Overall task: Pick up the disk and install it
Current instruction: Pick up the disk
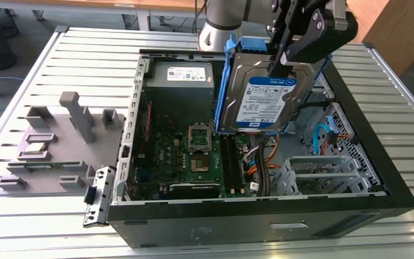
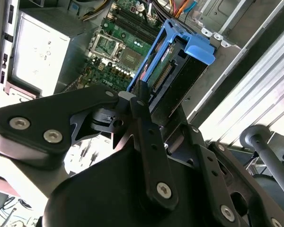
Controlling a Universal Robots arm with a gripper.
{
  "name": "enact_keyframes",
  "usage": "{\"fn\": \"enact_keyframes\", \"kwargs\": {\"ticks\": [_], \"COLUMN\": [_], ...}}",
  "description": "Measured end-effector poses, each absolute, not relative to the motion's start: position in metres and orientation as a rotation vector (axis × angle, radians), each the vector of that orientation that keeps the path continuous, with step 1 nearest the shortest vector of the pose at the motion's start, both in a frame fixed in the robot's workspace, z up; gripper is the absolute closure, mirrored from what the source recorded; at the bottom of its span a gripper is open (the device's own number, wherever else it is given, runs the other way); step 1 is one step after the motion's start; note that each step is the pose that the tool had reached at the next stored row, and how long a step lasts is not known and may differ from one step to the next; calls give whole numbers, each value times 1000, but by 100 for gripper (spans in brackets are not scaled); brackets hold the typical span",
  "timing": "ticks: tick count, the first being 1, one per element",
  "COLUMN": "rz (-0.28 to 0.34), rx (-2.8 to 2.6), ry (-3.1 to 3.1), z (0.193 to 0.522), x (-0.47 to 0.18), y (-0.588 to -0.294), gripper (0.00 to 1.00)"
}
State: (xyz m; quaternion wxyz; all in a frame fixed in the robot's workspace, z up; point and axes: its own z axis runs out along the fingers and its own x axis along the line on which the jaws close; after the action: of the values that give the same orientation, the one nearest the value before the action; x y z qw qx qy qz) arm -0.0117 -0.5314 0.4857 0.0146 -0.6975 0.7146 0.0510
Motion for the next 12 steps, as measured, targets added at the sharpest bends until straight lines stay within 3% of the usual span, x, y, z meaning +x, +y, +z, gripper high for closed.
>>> {"fn": "enact_keyframes", "kwargs": {"ticks": [12], "rz": [160], "rx": [-2164], "ry": [2232], "z": [486], "x": [6], "y": [-538], "gripper": [65]}}
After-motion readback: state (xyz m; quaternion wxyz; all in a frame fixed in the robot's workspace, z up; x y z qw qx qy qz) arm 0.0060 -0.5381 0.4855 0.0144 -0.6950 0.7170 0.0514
